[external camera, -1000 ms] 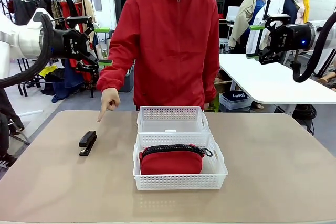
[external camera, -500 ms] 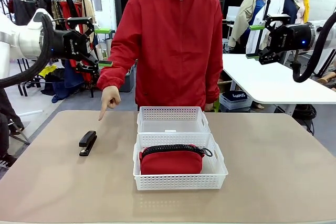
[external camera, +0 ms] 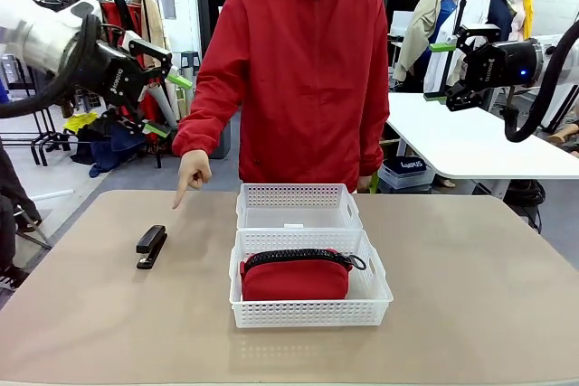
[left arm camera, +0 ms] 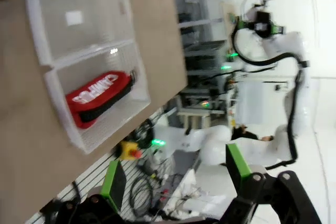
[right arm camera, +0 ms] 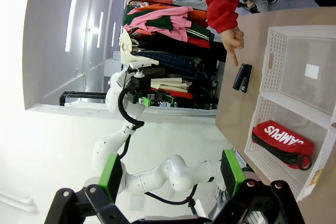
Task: Distribute items into two baskets.
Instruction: Pick up the Stapler that the person points to.
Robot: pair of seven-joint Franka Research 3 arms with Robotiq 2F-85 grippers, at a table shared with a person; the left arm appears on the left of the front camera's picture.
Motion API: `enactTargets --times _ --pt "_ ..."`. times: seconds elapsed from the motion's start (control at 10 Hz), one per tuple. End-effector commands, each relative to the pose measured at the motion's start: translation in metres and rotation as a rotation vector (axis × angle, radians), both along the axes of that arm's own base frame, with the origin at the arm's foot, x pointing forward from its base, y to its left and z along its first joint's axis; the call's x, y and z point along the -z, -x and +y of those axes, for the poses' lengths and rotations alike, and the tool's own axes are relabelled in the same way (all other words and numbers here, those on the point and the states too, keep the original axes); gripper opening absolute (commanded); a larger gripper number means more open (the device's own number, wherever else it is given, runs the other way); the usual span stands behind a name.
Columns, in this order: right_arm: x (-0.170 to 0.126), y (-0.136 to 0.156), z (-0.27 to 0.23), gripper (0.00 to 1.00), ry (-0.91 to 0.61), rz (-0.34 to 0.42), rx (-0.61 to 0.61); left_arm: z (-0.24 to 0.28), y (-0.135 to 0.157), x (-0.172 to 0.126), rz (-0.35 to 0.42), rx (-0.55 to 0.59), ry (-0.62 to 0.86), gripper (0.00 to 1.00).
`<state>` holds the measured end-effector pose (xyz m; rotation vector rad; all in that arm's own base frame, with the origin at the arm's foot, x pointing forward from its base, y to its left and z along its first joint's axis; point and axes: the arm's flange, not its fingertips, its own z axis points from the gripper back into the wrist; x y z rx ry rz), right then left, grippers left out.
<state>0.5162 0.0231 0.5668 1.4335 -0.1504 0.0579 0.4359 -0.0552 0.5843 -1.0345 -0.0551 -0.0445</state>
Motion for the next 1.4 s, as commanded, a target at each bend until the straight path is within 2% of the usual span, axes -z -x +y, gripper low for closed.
enactTargets --times 0.0,0.1,0.3,0.4,0.6,0.8,0.9,1.0,1.1,1.3 --pt "-0.001 0.002 0.0 1.0 -0.003 -0.002 0.0 -0.001 -0.003 -0.014 0.064 0.026 -0.207 1.0" --pt "-0.001 0.002 0.0 1.0 -0.003 -0.002 0.0 0.004 -0.007 -0.012 0.139 -0.003 -0.387 1.0" --pt "-0.001 0.002 0.0 1.0 -0.003 -0.002 0.0 0.01 -0.014 0.0 0.186 -0.046 -0.549 1.0" --pt "-0.001 0.002 0.0 1.0 -0.003 -0.002 0.0 0.008 -0.016 0.009 0.153 0.0 -0.656 1.0" --pt "-0.001 0.002 0.0 1.0 -0.003 -0.002 0.0 0.002 -0.019 0.032 0.051 0.071 -0.758 1.0" --pt "-0.001 0.002 0.0 1.0 -0.003 -0.002 0.0 0.003 -0.021 0.053 0.063 0.105 -0.903 1.0" --pt "-0.001 0.002 0.0 1.0 -0.003 -0.002 0.0 -0.002 -0.021 0.06 0.007 0.12 -0.916 1.0" --pt "-0.001 0.002 0.0 1.0 -0.003 -0.002 0.0 -0.006 -0.021 0.061 -0.08 0.109 -0.858 1.0" --pt "-0.001 0.002 0.0 1.0 -0.003 -0.002 0.0 -0.004 -0.024 0.054 0.063 0.115 -0.879 1.0" --pt "-0.001 0.002 0.0 1.0 -0.003 -0.002 0.0 -0.004 -0.024 0.054 0.063 0.115 -0.879 1.0"
